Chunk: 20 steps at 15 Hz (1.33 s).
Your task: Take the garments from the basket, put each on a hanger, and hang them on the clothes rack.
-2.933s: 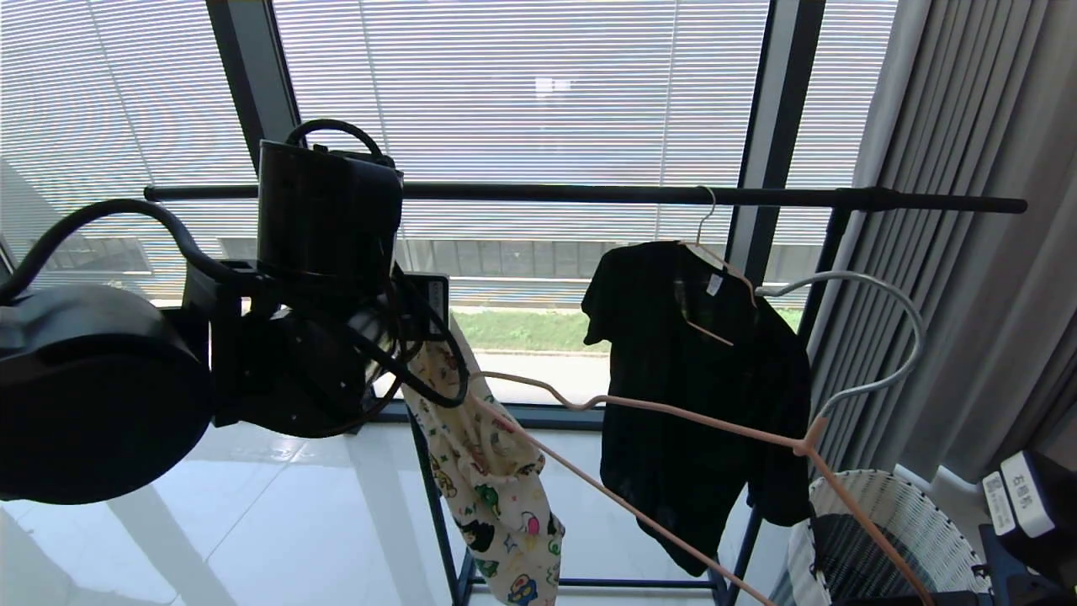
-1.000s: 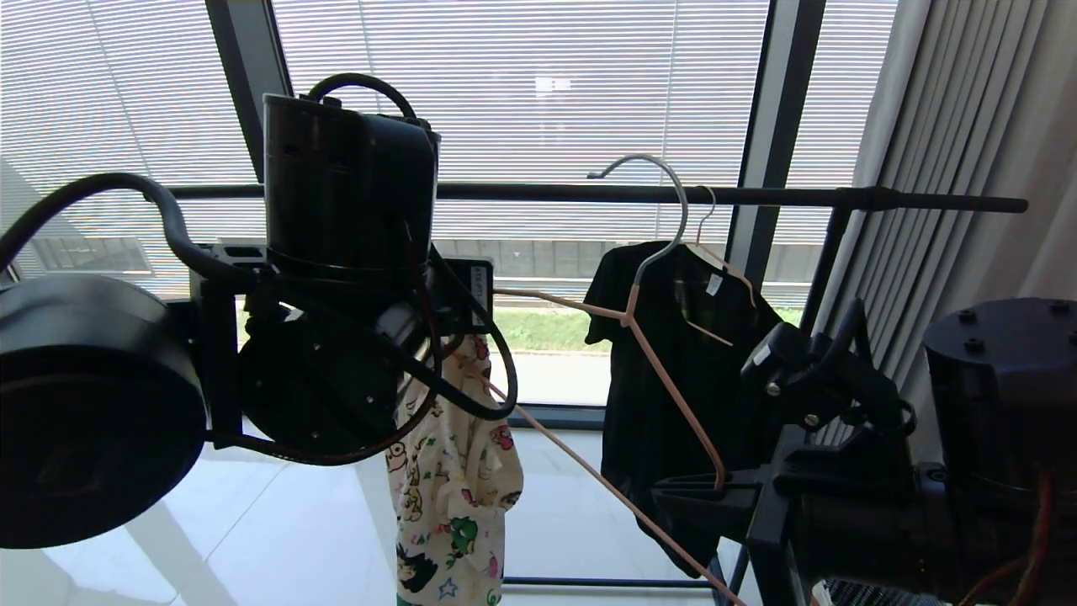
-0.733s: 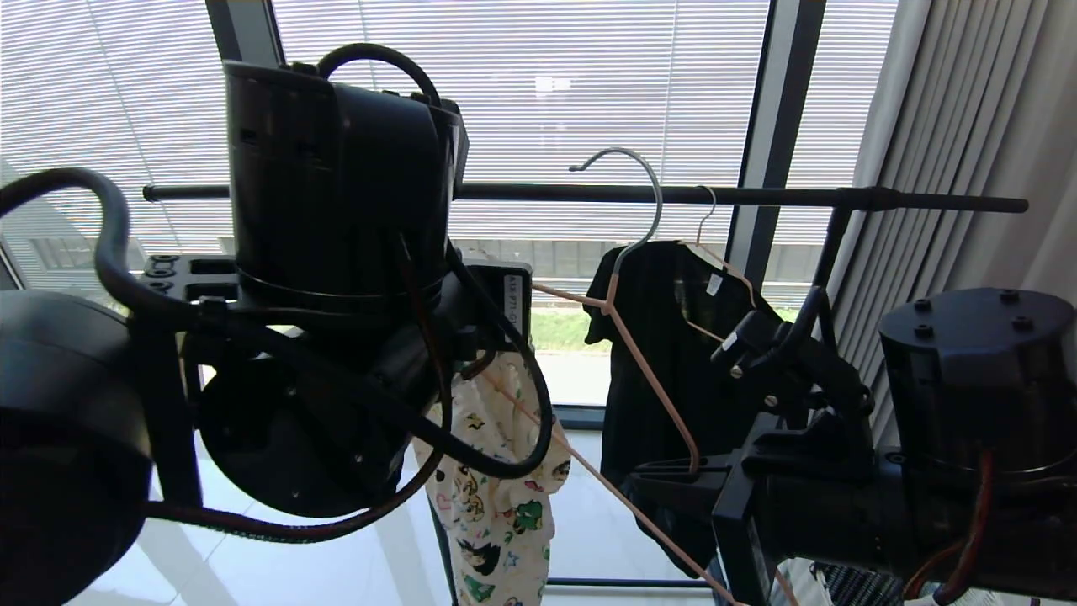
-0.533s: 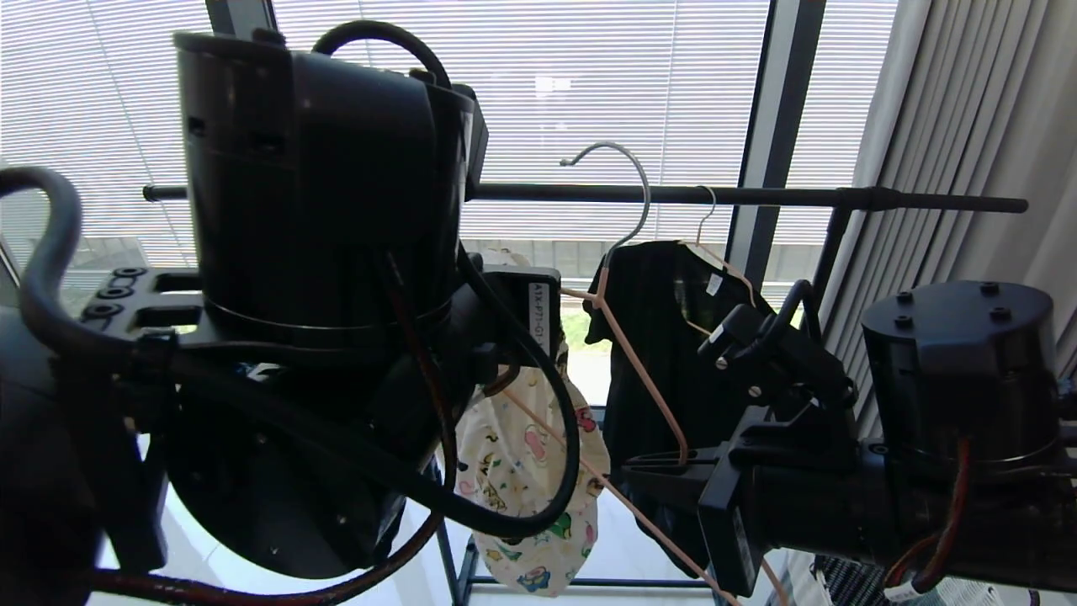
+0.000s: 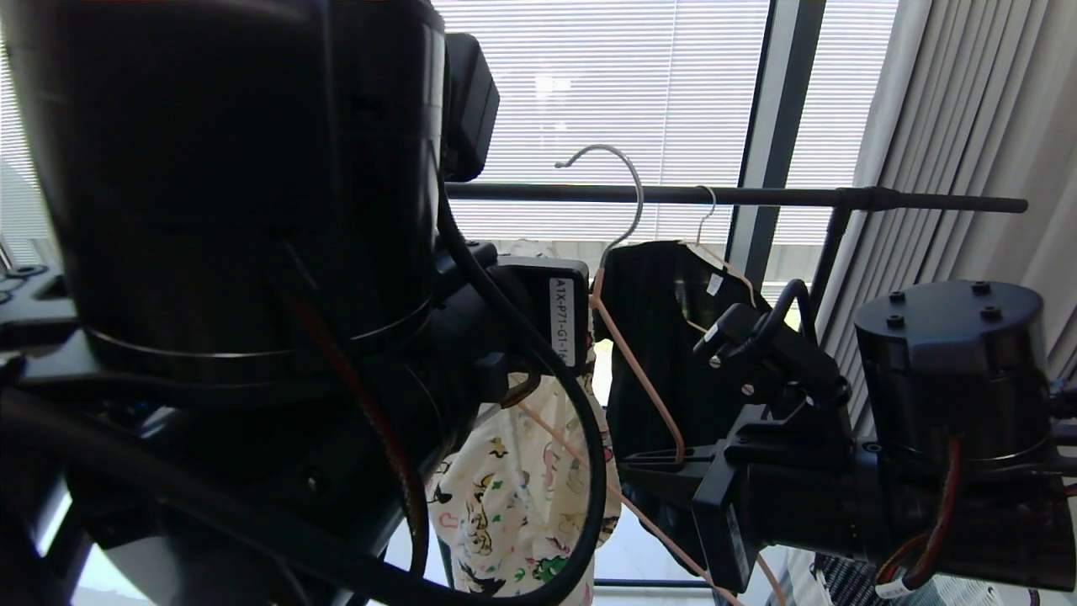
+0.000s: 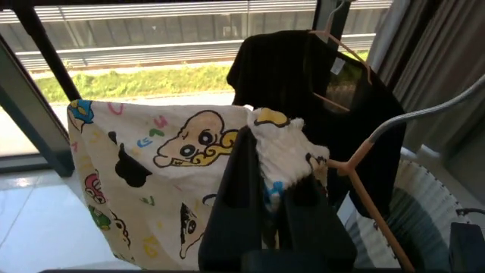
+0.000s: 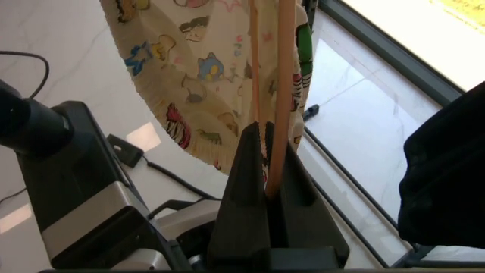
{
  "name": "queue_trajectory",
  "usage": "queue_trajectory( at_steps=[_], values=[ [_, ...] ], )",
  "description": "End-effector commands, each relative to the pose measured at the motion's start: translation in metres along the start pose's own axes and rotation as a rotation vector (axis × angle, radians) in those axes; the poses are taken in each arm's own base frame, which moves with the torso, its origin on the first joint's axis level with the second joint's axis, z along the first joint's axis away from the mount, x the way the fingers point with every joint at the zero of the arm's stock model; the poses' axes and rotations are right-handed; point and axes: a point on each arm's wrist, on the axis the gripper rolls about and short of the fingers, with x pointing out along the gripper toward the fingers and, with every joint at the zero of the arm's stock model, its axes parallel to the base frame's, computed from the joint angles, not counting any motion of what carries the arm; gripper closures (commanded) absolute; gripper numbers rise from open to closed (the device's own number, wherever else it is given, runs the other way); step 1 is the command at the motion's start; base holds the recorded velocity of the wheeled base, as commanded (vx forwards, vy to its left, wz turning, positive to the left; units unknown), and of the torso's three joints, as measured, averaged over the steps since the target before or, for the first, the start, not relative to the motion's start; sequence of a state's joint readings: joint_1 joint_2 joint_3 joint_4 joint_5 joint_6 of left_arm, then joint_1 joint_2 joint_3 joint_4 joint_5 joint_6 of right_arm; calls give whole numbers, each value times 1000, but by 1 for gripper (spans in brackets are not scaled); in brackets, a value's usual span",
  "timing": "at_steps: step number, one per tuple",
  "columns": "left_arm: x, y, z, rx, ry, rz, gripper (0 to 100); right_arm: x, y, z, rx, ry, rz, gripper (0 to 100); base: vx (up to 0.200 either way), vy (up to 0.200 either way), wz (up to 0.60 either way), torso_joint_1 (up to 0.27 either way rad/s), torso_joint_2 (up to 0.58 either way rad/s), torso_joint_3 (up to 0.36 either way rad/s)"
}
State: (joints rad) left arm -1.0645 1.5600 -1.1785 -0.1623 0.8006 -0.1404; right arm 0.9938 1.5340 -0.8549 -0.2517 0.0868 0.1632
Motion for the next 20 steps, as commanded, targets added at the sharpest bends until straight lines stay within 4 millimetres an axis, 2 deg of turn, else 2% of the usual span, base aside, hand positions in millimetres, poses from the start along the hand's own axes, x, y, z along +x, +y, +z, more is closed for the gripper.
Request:
queue_trajectory(
  at_steps=[1, 3, 7, 12, 16, 20],
  values=[
    [-4, 2, 4, -8, -11, -6, 0, -2, 0, 1, -1, -8, -4, 100, 0, 0, 0, 0, 0, 0],
    [-9, 6, 7, -19, -21, -11, 0, -7, 1, 5, -4, -50, 1, 100, 0, 0, 0, 0, 0, 0],
    [-18, 16, 6, -22, -24, -11, 0, -4, -1, 0, -16, -107, 7, 100, 0, 0, 0, 0, 0, 0],
    [-47, 50, -22, 40, 19, -61, 0, -15, -5, -4, -63, -120, -5, 100, 0, 0, 0, 0, 0, 0],
    [-52, 54, -30, 89, 37, -135, 0, -25, -7, -29, -123, -58, 18, 100, 0, 0, 0, 0, 0, 0],
    [-64, 68, -49, 211, 69, -309, 0, -34, -6, -34, -157, -61, 46, 100, 0, 0, 0, 0, 0, 0]
  ],
)
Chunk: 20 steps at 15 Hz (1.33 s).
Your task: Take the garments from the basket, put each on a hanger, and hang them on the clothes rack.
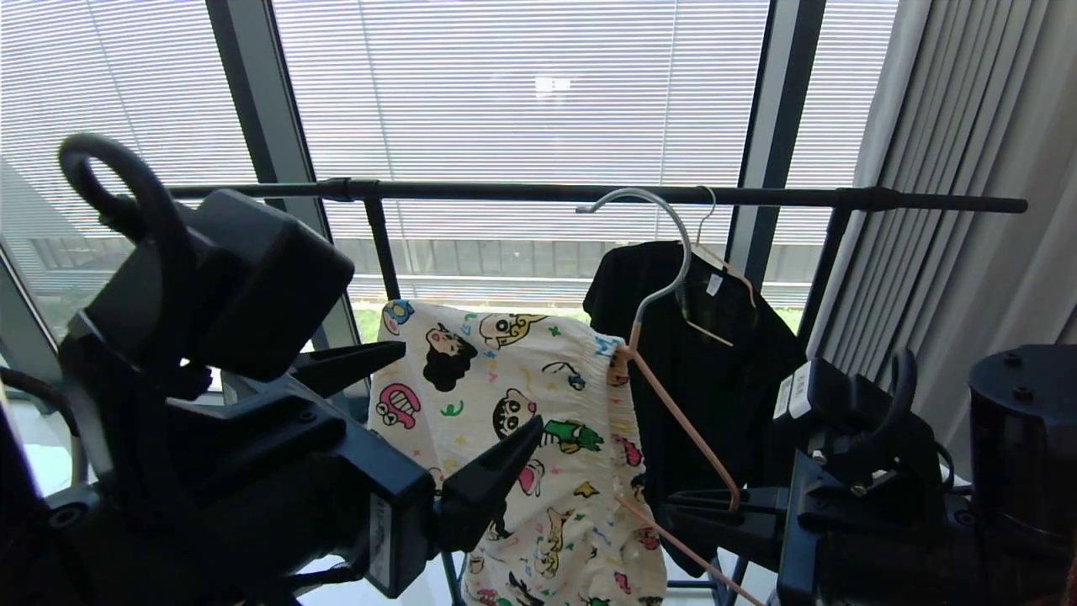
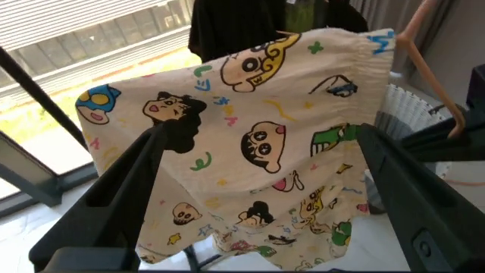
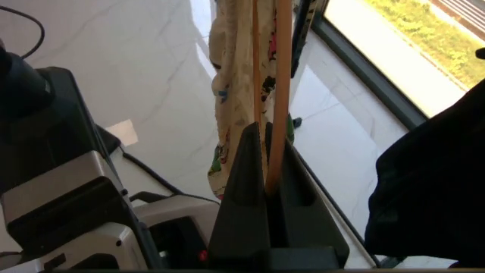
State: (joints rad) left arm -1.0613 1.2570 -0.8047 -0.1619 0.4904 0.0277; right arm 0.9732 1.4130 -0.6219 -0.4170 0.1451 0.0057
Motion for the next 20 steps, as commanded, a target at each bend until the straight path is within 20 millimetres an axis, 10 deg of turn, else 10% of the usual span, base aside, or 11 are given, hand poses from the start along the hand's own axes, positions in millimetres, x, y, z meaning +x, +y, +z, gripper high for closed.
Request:
queue_trajectory(
  at_steps=[1, 9, 20],
  values=[
    [-8, 12, -10, 48, 6, -18, 0, -5, 1, -2, -2, -3, 6, 100, 0, 0, 0, 0, 0, 0],
    [-35, 39, -46, 228, -9, -164, 0, -6, 5, -31, -82, 101, 96, 100, 0, 0, 0, 0, 0, 0],
    [-26, 30, -79, 374, 83, -338, 0, -4, 42, -34, -199, 155, 286, 100, 0, 0, 0, 0, 0, 0]
  ],
)
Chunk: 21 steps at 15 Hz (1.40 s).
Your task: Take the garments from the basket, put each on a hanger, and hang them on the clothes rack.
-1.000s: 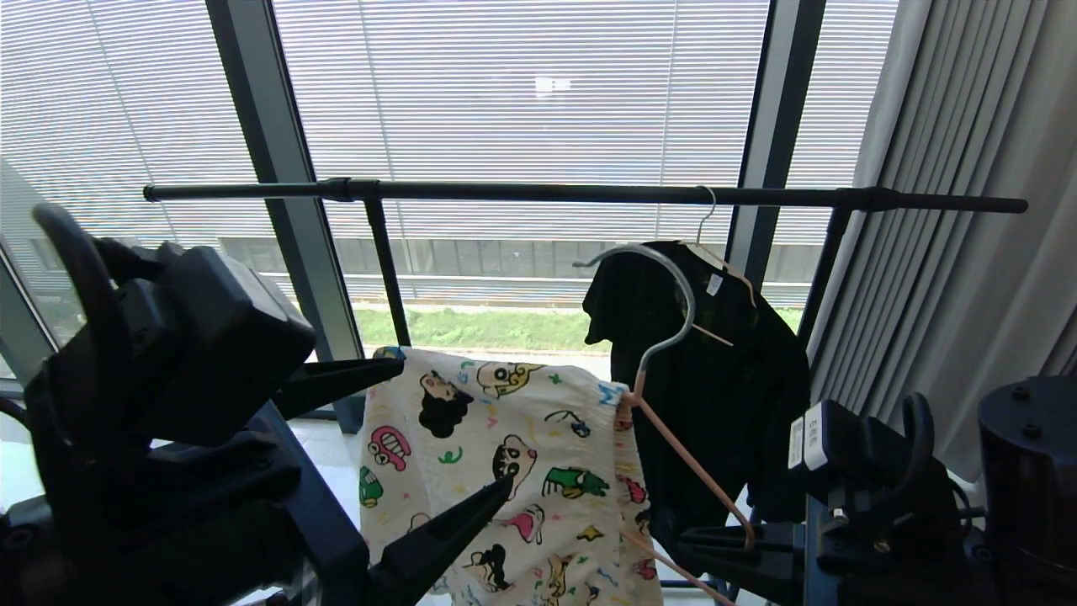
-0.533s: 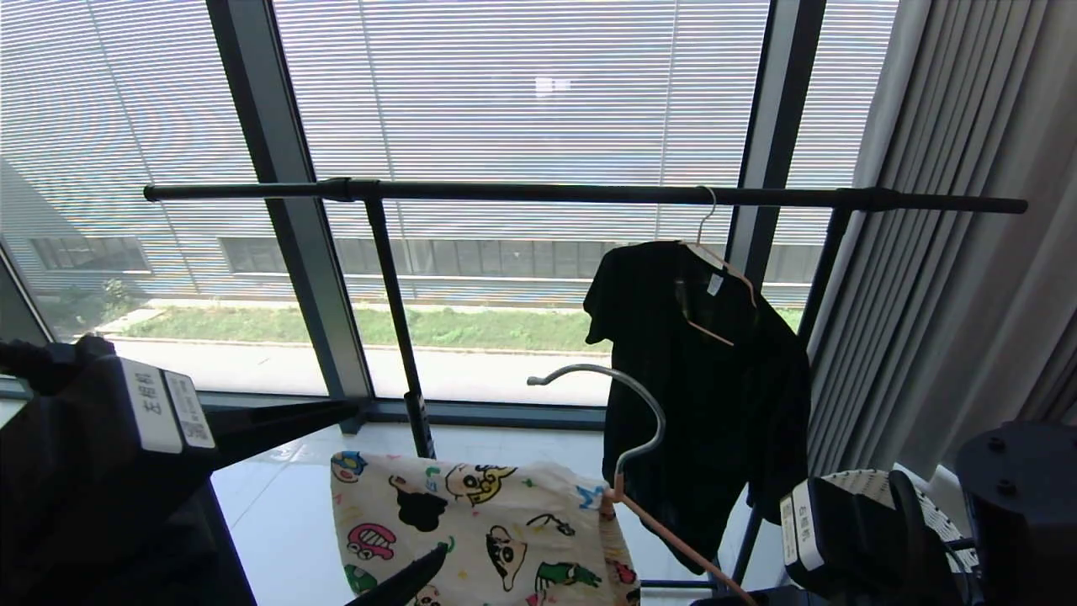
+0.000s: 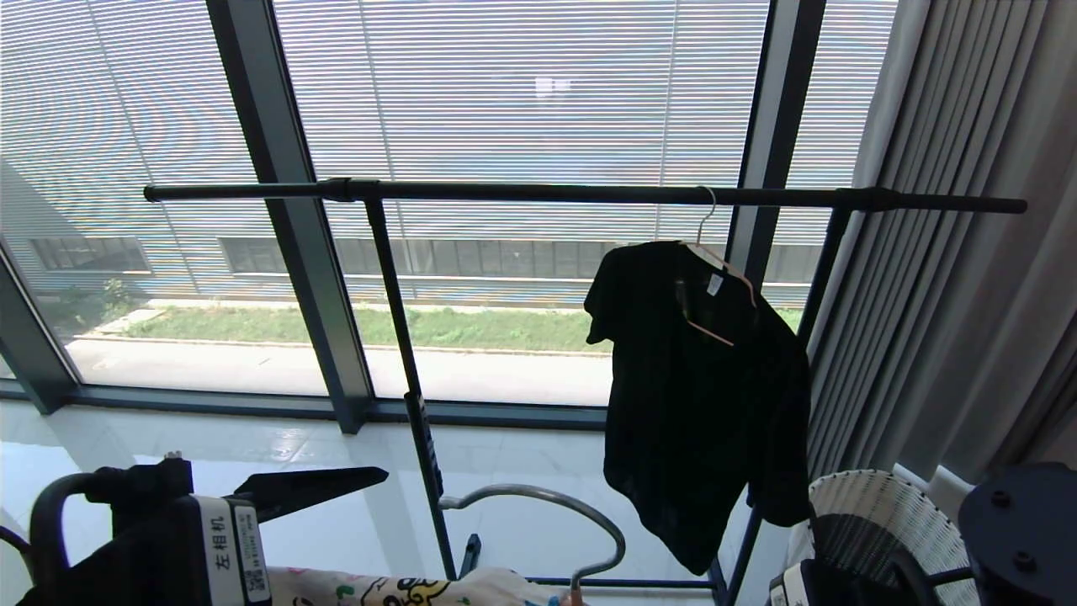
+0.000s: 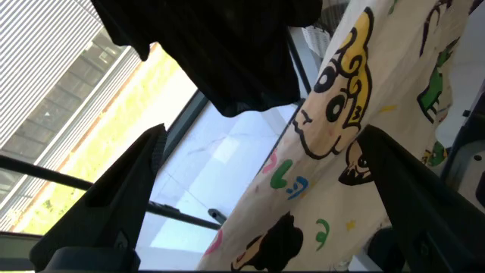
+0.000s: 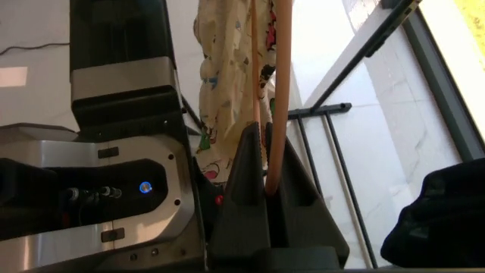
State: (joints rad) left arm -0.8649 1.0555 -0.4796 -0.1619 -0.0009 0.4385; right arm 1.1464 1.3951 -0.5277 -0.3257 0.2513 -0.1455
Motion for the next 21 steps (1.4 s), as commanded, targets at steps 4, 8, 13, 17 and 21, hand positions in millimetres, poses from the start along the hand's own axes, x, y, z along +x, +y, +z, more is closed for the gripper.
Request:
queue_trajectory(
  at_steps=[4, 8, 13, 17, 21],
  values=[
    [9, -2, -2, 3, 22, -50, 100, 5, 5, 12, -24, -25, 28, 100, 0, 0, 0, 0, 0, 0],
    [8, -2, -2, 6, 20, -51, 100, 6, 6, 14, -29, -28, 32, 100, 0, 0, 0, 0, 0, 0],
    [8, -2, -2, 5, 21, -50, 100, 5, 6, 13, -32, -27, 10, 0, 0, 0, 0, 0, 0, 0],
    [6, 0, -13, -12, 86, 42, 100, 1, -3, 6, -7, -1, -128, 0, 0, 0, 0, 0, 0, 0],
    [-5, 2, -37, -53, 160, 147, 100, -9, -17, -2, 37, 6, -209, 0, 0, 0, 0, 0, 0, 0]
  ],
)
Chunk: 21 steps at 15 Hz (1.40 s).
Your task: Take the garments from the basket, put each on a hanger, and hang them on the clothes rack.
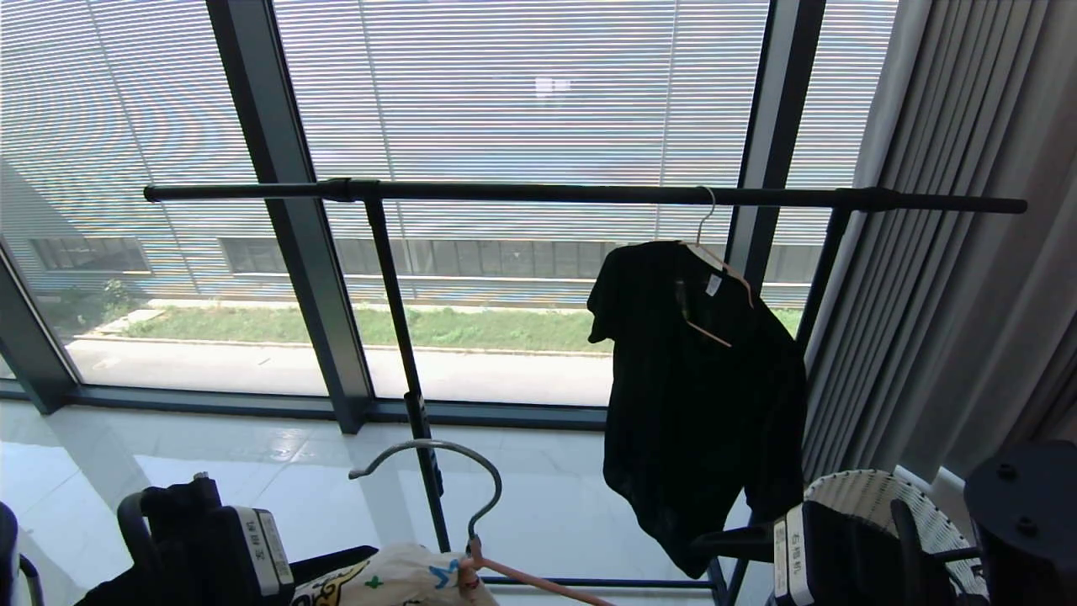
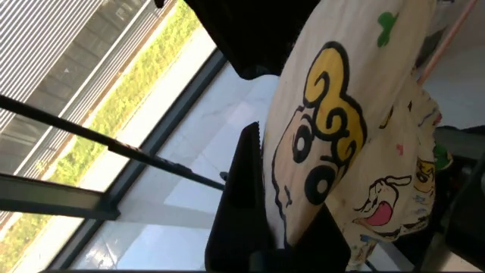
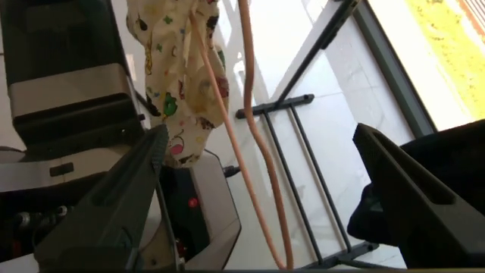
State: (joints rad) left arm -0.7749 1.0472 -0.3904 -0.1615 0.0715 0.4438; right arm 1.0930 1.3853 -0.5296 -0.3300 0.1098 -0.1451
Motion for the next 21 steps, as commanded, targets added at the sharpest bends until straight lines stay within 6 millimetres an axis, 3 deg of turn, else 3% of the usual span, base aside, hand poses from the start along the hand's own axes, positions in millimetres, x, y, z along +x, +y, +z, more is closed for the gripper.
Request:
queue_trajectory(
  at_steps=[1, 4, 8, 13, 21],
  values=[
    [-5, 6, -13, -42, 37, 73, 100, -2, -6, -3, 17, 1, -28, 0, 0, 0, 0, 0, 0, 0],
    [-8, 18, -10, -87, 40, 151, 100, -1, -7, -2, 18, -9, -32, 0, 0, 0, 0, 0, 0, 0],
    [-14, 37, 14, -137, -36, 227, 100, 4, -8, -4, 84, -7, -33, 0, 0, 0, 0, 0, 0, 0],
    [-19, 45, 27, -160, -100, 259, 100, 21, -14, -8, 170, -52, -151, 0, 0, 0, 0, 0, 0, 0],
    [-16, 58, 49, -164, -144, 283, 100, 21, -17, -5, 319, -97, -292, 0, 0, 0, 0, 0, 0, 0]
  ],
)
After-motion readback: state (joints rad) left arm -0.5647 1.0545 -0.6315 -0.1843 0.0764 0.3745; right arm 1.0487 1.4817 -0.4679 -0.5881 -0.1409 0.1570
